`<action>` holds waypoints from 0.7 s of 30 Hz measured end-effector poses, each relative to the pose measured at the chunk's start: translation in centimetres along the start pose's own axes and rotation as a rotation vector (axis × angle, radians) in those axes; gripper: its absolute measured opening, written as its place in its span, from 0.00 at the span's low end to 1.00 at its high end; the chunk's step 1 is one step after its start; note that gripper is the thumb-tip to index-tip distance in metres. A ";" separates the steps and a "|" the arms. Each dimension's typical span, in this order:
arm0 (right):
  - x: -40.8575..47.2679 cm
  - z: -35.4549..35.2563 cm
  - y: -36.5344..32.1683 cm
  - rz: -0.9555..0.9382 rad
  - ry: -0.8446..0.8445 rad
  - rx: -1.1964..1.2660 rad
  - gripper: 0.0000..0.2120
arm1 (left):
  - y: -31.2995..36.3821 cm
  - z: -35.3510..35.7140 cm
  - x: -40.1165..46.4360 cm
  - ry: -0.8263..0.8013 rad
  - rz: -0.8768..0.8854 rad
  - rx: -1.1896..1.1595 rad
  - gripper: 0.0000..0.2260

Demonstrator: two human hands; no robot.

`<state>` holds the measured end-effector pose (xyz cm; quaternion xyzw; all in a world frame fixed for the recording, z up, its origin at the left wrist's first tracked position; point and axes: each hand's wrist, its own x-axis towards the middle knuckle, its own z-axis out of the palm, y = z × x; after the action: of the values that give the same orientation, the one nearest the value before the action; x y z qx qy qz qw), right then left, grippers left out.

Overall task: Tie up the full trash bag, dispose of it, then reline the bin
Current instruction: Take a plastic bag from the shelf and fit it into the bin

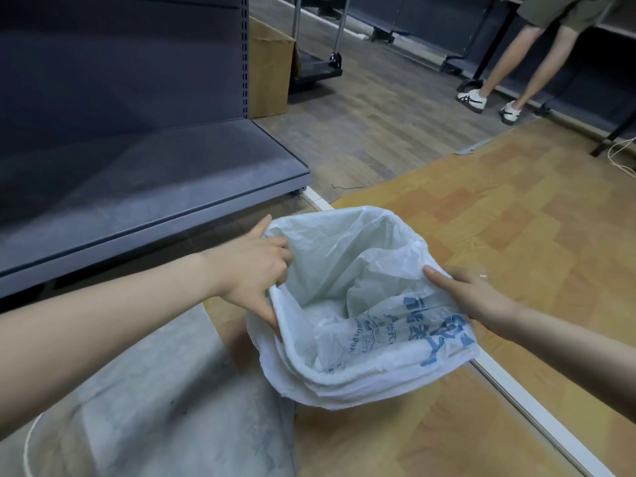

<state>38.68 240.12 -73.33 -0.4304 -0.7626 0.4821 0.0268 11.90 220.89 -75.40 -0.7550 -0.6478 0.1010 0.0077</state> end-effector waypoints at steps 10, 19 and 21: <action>0.0 2.1 0.6 -0.164 0.265 -0.274 0.17 | 0.0 -1.0 0.5 -0.099 -0.013 0.120 0.27; -0.3 3.9 1.1 -0.135 0.388 -0.102 0.15 | -1.7 -3.1 -0.8 0.427 0.370 0.180 0.40; -0.1 4.2 1.0 -0.121 0.408 -0.081 0.17 | 0.2 -2.6 -1.0 0.417 0.463 0.187 0.43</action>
<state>37.47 237.21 -76.35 -0.4735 -0.7846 0.3513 0.1921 12.37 220.15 -72.78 -0.8828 -0.4311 0.0023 0.1863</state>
